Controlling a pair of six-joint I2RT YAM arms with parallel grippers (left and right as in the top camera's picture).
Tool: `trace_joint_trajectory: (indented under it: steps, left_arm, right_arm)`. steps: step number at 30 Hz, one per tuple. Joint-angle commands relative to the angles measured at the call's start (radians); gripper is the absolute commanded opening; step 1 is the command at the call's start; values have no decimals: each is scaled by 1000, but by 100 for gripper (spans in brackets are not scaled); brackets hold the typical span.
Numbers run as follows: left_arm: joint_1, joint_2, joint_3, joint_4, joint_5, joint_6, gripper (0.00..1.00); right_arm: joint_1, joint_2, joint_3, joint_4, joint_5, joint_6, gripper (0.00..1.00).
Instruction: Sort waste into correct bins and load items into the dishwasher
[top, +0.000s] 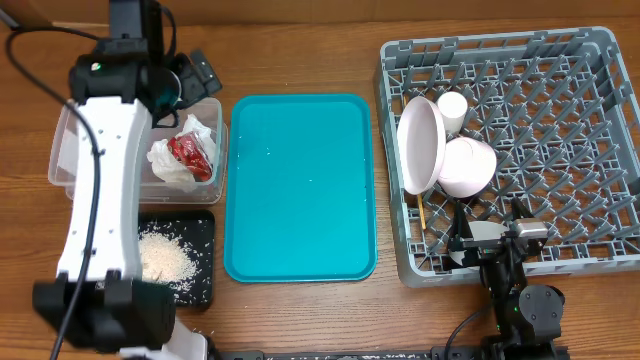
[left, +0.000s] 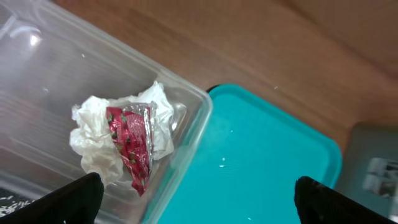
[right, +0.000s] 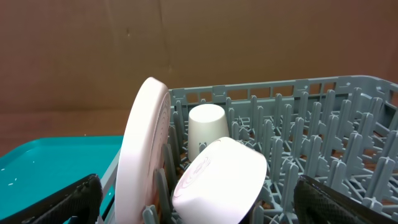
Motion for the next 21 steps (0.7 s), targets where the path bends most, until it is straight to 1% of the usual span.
trace_joint_trajectory:
  steps: [1,13,18,21]
  left_arm:
    - [-10,-144,13,4,4,12,100]
    - [-10,-471,11,4,4,12,100]
    - [-10,-563,5,3,1,16,100]
    - [-9,-619,-27,-1,1,15,100]
  right_arm:
    - [-8,-12,-11,4,9,2,100]
    - [-8,-12,-11,4,9,2,100]
    - [-8,-12,-11,4,9,2,100]
    - [-8,-12,-11,4,9,2,100]
